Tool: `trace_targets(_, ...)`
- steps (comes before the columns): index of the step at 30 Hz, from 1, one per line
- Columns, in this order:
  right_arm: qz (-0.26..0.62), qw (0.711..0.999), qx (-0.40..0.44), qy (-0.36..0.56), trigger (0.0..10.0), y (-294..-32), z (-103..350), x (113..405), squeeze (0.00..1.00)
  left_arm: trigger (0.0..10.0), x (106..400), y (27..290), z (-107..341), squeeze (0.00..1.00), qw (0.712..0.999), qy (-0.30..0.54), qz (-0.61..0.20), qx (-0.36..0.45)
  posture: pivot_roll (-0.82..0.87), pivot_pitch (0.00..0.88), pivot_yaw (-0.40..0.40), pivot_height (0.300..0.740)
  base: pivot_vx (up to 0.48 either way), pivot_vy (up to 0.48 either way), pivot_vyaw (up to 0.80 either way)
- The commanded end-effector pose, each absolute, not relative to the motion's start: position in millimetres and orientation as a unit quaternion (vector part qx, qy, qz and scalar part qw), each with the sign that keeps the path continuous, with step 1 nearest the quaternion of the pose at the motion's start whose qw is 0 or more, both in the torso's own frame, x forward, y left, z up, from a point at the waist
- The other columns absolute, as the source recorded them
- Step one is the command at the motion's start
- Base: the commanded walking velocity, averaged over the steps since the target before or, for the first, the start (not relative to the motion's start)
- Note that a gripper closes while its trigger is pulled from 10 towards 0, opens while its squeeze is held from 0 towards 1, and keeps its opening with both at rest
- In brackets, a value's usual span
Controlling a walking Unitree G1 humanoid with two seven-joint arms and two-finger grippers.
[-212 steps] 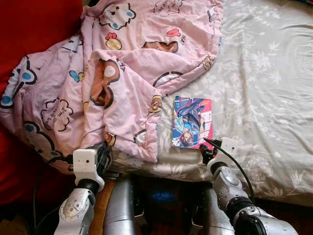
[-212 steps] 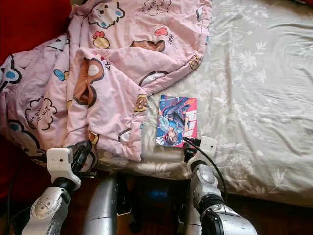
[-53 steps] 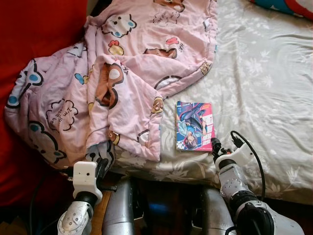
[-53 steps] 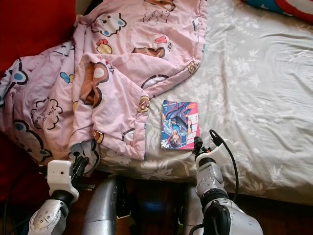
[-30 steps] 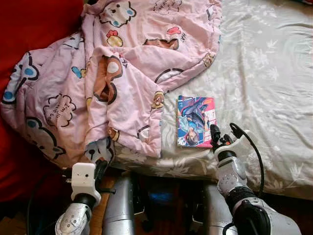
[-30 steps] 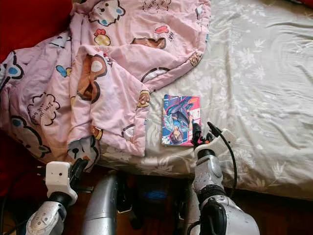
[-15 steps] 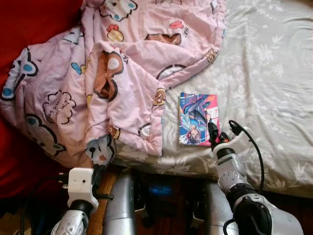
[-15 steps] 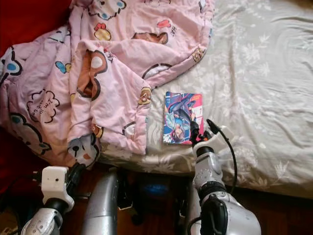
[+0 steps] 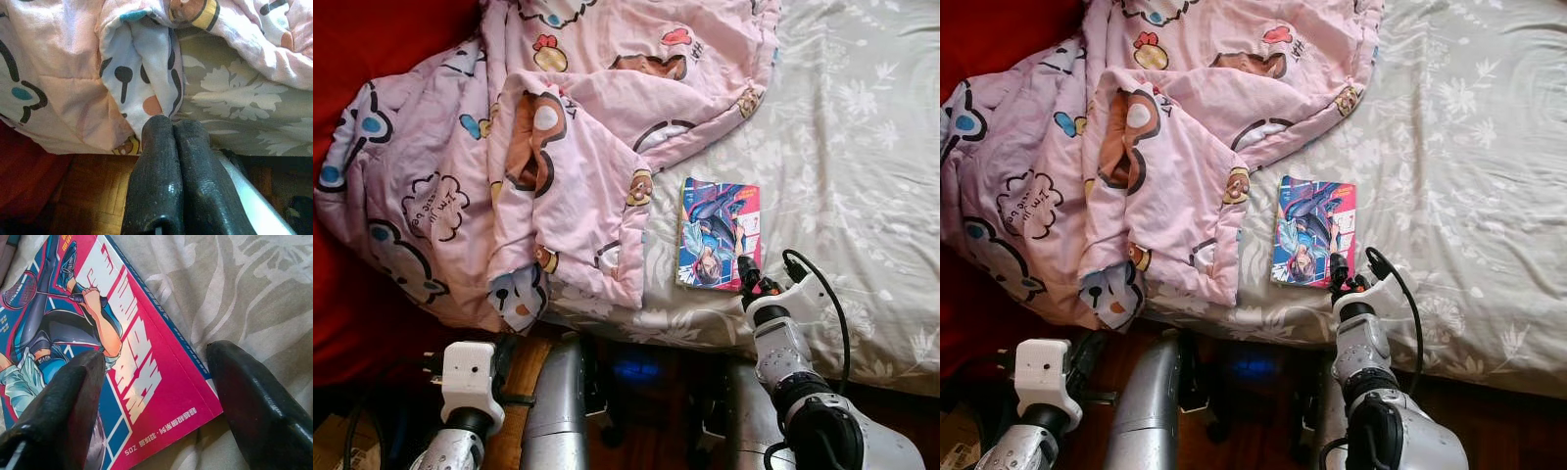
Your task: Clean up the room
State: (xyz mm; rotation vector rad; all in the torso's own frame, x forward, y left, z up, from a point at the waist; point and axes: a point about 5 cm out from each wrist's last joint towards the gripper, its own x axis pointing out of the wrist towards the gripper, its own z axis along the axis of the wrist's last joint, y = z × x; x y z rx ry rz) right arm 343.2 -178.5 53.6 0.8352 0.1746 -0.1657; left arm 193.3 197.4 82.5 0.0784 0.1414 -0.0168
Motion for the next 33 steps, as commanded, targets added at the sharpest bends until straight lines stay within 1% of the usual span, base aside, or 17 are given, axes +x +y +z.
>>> trace_targets(1,-0.097,0.889,0.427,0.133,10.0,-174.0,29.3,326.8,0.00,10.0,185.3,201.1,77.5,0.00,0.995,0.092,-0.006,0.041,0.22,0.466,0.037,0.615,0.000,0.000,0.00)
trace_targets(6,-0.090,0.881,0.436,0.160,10.0,-167.6,21.2,321.7,0.00,10.0,183.7,200.3,77.9,0.00,0.995,0.095,-0.006,0.041,0.23,0.472,0.041,0.615,0.000,0.000,0.00)
trace_targets(9,-0.082,0.880,0.439,0.162,10.0,-164.1,19.9,320.6,0.00,10.0,182.9,200.3,78.4,0.00,0.995,0.096,-0.007,0.040,0.23,0.472,0.042,0.615,0.000,0.000,0.00)
trace_targets(12,-0.078,0.870,0.459,0.165,10.0,-159.3,16.5,317.8,0.00,10.0,183.1,200.1,78.5,0.00,0.994,0.097,-0.010,0.044,0.23,0.471,0.044,0.615,0.000,0.000,0.00)
trace_targets(18,-0.073,0.868,0.462,0.168,10.0,-157.2,14.4,315.9,0.00,10.0,183.3,200.5,78.6,0.00,0.994,0.098,-0.010,0.046,0.23,0.471,0.045,0.615,0.000,0.000,0.00)
trace_targets(19,-0.072,0.867,0.463,0.167,9.4,-157.0,14.7,316.1,0.00,10.0,183.3,200.4,78.5,0.00,0.994,0.098,-0.010,0.046,0.23,0.471,0.045,0.615,0.000,0.000,0.00)
trace_targets(20,-0.072,0.867,0.464,0.165,0.2,-157.2,15.2,316.5,0.00,10.0,183.4,200.2,78.4,0.00,0.994,0.099,-0.010,0.047,0.23,0.471,0.045,0.615,0.000,0.000,0.00)
trace_targets(21,-0.071,0.867,0.466,0.163,0.0,-157.3,15.8,316.9,0.00,10.0,183.4,199.9,78.4,0.00,0.994,0.099,-0.010,0.047,0.23,0.471,0.045,0.615,0.000,0.000,0.00)
trace_targets(33,-0.065,0.869,0.465,0.157,0.0,-157.1,17.5,318.0,0.00,10.0,186.5,198.5,76.6,0.00,0.994,0.100,-0.010,0.046,0.22,0.458,0.039,0.615,0.000,0.000,0.00)
